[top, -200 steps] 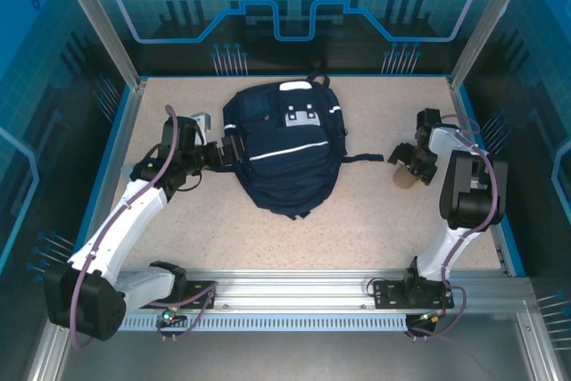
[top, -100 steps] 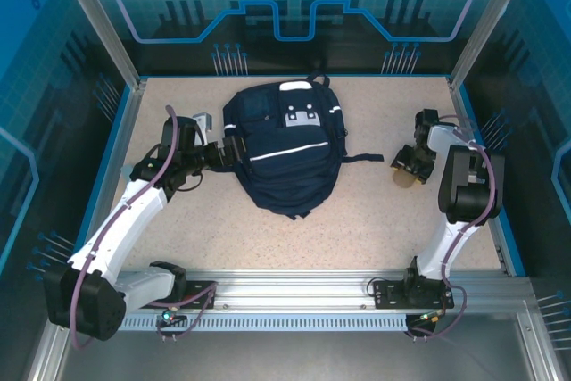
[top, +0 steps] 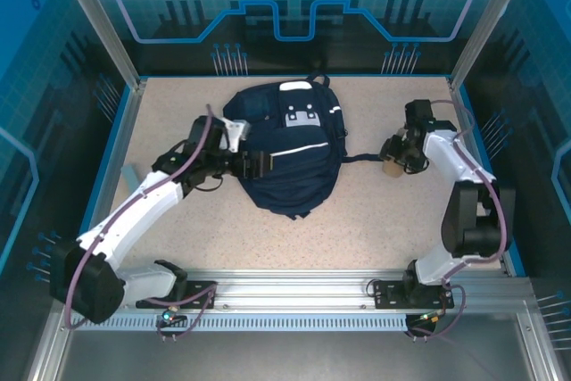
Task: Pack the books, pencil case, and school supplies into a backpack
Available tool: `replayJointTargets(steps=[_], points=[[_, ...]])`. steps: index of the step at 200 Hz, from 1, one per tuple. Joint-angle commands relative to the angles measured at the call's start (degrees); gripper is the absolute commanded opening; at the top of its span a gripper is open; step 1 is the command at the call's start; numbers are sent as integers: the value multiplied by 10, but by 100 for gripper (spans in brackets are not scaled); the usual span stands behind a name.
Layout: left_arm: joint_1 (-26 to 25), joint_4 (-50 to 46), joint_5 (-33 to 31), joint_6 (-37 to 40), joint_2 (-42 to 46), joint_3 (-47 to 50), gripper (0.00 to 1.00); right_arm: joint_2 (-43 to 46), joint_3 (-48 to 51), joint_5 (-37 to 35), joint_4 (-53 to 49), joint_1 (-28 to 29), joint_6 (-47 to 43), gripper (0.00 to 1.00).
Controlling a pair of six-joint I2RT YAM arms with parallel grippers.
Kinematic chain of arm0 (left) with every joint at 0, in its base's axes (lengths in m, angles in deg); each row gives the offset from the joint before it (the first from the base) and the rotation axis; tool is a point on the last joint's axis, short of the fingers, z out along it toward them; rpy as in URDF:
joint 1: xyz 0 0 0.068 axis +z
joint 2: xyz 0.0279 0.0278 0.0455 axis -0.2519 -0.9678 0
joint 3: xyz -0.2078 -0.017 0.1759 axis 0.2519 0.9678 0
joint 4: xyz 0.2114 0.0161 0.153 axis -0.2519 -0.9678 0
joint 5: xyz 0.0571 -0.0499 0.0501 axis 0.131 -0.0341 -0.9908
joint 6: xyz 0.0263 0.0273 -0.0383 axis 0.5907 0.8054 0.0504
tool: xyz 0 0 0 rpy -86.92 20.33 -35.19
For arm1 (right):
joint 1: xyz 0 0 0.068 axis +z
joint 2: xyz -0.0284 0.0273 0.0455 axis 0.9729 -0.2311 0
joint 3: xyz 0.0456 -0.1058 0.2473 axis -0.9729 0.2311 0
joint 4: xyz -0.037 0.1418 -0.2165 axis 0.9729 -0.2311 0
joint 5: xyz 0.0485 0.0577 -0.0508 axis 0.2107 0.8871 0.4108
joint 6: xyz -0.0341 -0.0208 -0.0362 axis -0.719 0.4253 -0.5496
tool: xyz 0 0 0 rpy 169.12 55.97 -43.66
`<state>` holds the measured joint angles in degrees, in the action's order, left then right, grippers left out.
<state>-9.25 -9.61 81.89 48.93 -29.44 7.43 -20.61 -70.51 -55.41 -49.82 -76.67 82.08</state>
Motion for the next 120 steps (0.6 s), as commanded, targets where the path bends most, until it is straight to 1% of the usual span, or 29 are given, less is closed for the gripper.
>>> replayJointTargets(steps=[1, 18, 32, 56, 83, 97, 109, 120], points=[[-45, -38, -12, 96, -44, -48, 89, 44, 15, 29, -32, 26, -12, 54], [-70, -48, -41, 150, -83, -69, 89, 63, 25, 43, -36, 38, 1, 54], [-77, -60, -46, 175, -119, -94, 88, 72, 34, 59, -33, 46, 10, 54], [-87, -74, -53, 215, -171, -129, 84, 85, 48, 59, -29, 63, 22, 54], [-91, -98, -65, 254, -221, -165, 79, 90, 51, 58, -32, 72, 28, 54], [-91, -123, -59, 278, -246, -186, 78, 92, 52, 57, -34, 75, 31, 54], [-91, -127, -82, 291, -260, -197, 78, 95, 52, 56, -34, 77, 34, 54], [-91, -130, -90, 307, -271, -204, 78, 97, 53, 56, -35, 79, 36, 54]])
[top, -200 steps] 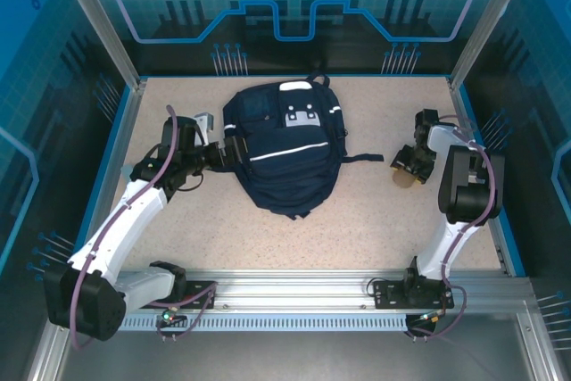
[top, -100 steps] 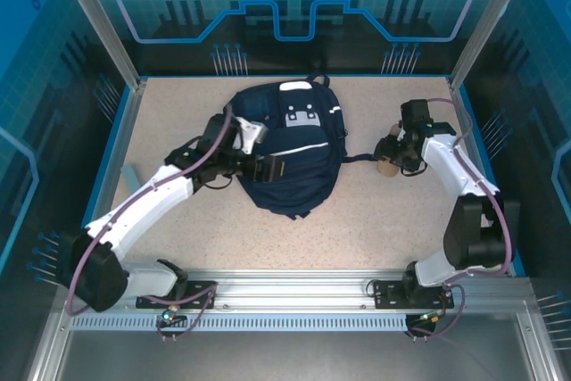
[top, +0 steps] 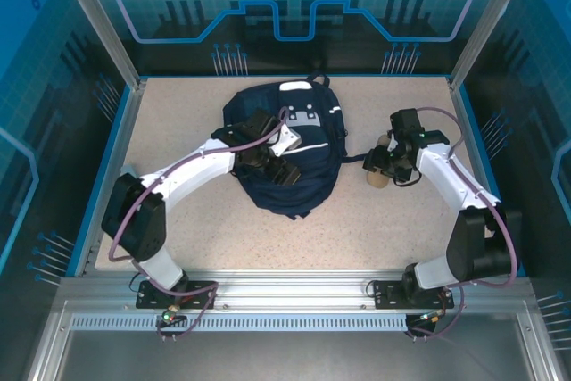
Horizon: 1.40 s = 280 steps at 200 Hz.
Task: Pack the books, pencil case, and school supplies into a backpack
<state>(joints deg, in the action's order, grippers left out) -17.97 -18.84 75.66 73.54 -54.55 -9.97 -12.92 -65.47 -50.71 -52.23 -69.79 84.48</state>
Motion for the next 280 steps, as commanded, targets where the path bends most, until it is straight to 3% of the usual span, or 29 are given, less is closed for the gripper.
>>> replayJointTargets(steps=[1, 38, 82, 117, 194, 241, 280], points=[[-4, -38, -28, 62, -21, -30, 78, 20, 2, 9, -11, 9, 11, 54], [-4, -66, -37, 91, -72, -68, 69, 26, 2, 9, -12, 14, 17, 54], [-4, -84, -55, 115, -104, -87, 67, 31, 3, 10, -12, 16, 19, 54], [-4, -76, -116, 122, -116, -101, 36, 40, 0, 10, -18, 17, 19, 54], [-4, 68, -92, 66, 46, -39, 8, 90, -10, 27, -52, 53, -26, 52], [-4, 139, -89, -9, 120, -7, 5, 134, -18, 60, -51, 108, -50, 50], [-4, 158, -78, -78, 128, -27, 5, 157, -12, 80, 4, 178, -49, 50]])
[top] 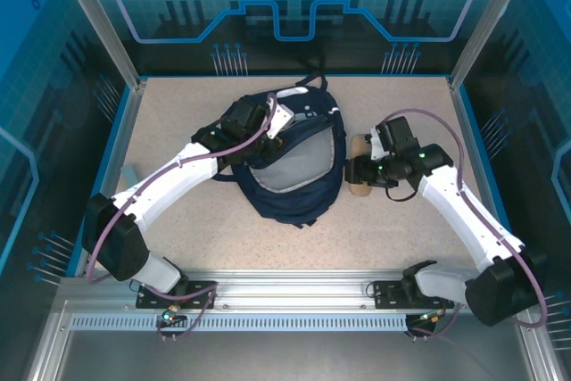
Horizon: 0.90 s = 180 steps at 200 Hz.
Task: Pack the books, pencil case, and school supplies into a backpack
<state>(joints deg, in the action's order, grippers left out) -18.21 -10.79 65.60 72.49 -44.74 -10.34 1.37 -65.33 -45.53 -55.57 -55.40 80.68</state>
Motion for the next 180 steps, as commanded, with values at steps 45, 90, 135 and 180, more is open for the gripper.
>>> replayJointTargets(steps=[45, 90, 135, 180], points=[[-2, 94, -2, -108, 30, -33, 5, -16, -16, 20, 71, 86, 9, 49], [-2, 132, -6, -140, 60, -13, 4, -72, -28, 16, 92, 107, 61, 48], [-2, 134, 19, -163, 69, -9, 4, -154, -72, 19, 124, 108, 155, 49], [-2, 136, 23, -198, 81, 2, 4, -223, -113, 26, 179, 93, 258, 50]])
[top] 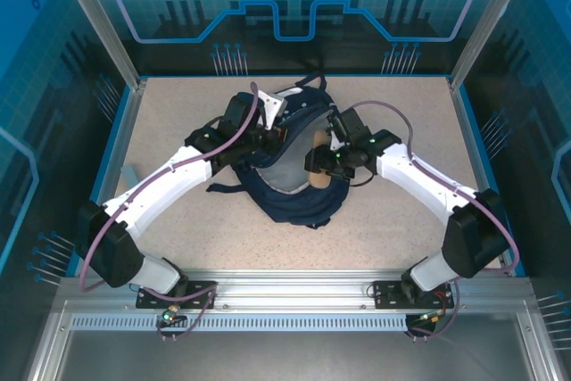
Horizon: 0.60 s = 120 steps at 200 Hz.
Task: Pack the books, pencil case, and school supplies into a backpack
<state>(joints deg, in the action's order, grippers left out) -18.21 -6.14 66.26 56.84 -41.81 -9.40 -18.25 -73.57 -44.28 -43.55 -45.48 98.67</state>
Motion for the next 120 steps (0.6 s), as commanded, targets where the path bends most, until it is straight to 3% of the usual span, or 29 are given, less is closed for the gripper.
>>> replayJointTargets(steps=[1, 28, 63, 120], points=[[-2, 89, 16, -43, 52, -8, 4, -29, -31, 14, 61, -6, 80, 50], [1, 78, 36, -99, 44, -23, 3, -66, -53, 14, 114, -10, 114, 55], [7, 57, 44, -138, 16, -41, 3, -110, -87, 27, 126, -10, 123, 69], [47, 79, 89, -186, 12, -12, 4, -42, -19, 39, 120, -27, 107, 77]])
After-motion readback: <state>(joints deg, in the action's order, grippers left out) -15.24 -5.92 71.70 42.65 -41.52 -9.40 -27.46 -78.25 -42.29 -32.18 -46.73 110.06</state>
